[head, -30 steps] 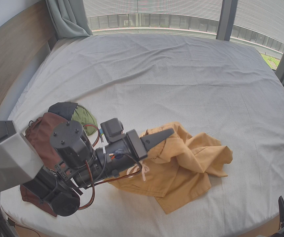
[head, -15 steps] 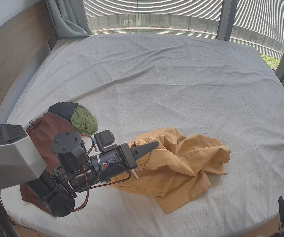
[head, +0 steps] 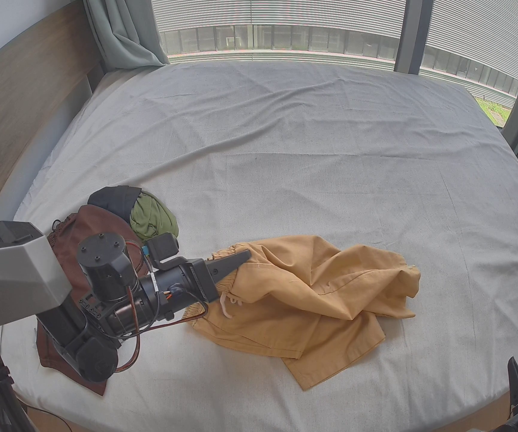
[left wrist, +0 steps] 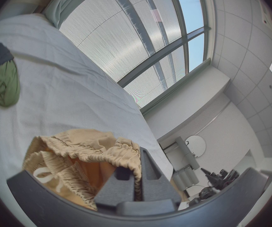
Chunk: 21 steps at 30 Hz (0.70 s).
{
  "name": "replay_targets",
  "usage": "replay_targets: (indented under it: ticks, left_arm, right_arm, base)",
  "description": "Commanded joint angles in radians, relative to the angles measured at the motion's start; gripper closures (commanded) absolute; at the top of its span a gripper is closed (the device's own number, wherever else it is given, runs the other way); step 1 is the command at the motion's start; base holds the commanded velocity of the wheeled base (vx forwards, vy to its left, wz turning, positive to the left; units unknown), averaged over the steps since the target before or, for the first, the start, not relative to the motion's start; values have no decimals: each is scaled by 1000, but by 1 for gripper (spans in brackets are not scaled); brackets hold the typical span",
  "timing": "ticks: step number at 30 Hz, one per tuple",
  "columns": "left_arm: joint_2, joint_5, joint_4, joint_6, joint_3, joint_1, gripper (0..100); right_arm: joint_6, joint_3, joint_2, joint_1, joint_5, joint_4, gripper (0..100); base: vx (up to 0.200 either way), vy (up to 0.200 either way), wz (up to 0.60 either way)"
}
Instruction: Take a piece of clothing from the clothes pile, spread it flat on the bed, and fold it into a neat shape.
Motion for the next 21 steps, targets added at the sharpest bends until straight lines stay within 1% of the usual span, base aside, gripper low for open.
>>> replay_targets:
  ticks: [1,2,4,5,7,8,11,12,14,17,21]
  left_arm:
    - [17,-16,-1,60,5,48,100]
    - [26,-33,-1,109,11,65,100]
    - [31,-47,-1,137,17,72,100]
    - [31,-70,-1,178,28,86,100]
    - [31,-83,-1,206,39,97,100]
    - [31,-83,-2,207,39,98,100]
    - [29,-85,-2,270,45,126,100]
    - [31,-83,-2,273,43,127,100]
    - [32,-85,-2,324,42,150,100]
    - [32,-88,-2,358,36,175,100]
    - [29,-94,-4,364,34,183,100]
  right_arm:
    - [-1,15,-9,0,0,0,0]
    - [-1,15,-9,0,0,0,0]
    - [-1,15,-9,0,0,0,0]
    - [-1,15,-9,0,0,0,0]
    - [-1,15,-9,0,0,0,0]
    - [-1,15,-9,0,0,0,0]
    - [-1,15,-9,0,0,0,0]
    - [-1,15,-9,0,0,0,0]
    - [-1,15,-9,0,0,1,0]
    - [-1,15,-9,0,0,1,0]
    - [-2,15,-10,0,0,1,0]
  base:
    - [0,0,0]
    - [0,0,0]
    - [0,0,0]
    - [0,0,0]
    - [0,0,0]
    - [0,0,0]
    - [0,0,0]
    - [0,0,0]
    - [0,0,0]
    - [0,0,0]
    - [0,0,0]
